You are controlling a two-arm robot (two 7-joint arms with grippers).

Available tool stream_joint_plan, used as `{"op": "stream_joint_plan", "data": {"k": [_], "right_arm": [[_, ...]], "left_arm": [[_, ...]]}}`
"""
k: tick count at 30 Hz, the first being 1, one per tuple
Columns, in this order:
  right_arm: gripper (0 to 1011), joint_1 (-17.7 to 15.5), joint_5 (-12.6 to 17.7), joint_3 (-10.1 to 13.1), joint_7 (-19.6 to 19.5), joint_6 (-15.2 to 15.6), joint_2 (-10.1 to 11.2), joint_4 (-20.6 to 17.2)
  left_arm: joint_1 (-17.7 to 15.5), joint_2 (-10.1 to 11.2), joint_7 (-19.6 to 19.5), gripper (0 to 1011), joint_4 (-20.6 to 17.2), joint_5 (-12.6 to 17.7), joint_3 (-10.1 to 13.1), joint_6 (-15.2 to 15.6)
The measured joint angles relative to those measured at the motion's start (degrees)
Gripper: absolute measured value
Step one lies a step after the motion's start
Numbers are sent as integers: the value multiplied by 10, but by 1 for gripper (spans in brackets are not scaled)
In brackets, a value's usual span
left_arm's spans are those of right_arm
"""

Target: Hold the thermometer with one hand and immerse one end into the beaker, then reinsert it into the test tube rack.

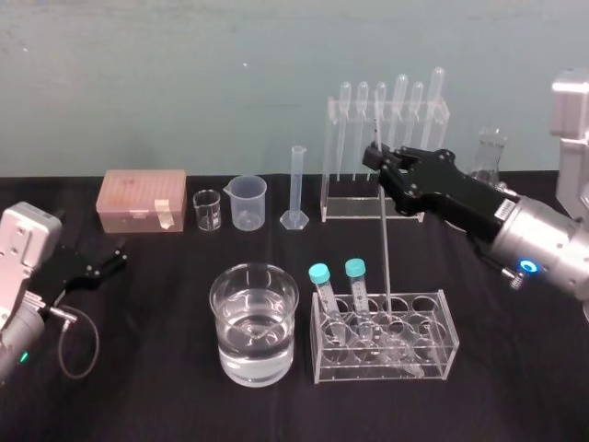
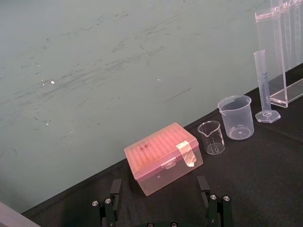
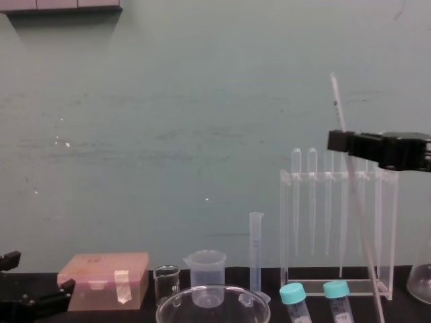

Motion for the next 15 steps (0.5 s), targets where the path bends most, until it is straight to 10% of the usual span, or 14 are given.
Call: {"op": "stream_joint_plan", "data": {"k": [15], "right_arm": [[58, -16, 40, 45, 15, -12, -1, -32]], "left_arm": [[0, 0, 0, 1008, 0, 0, 0, 0]]}}
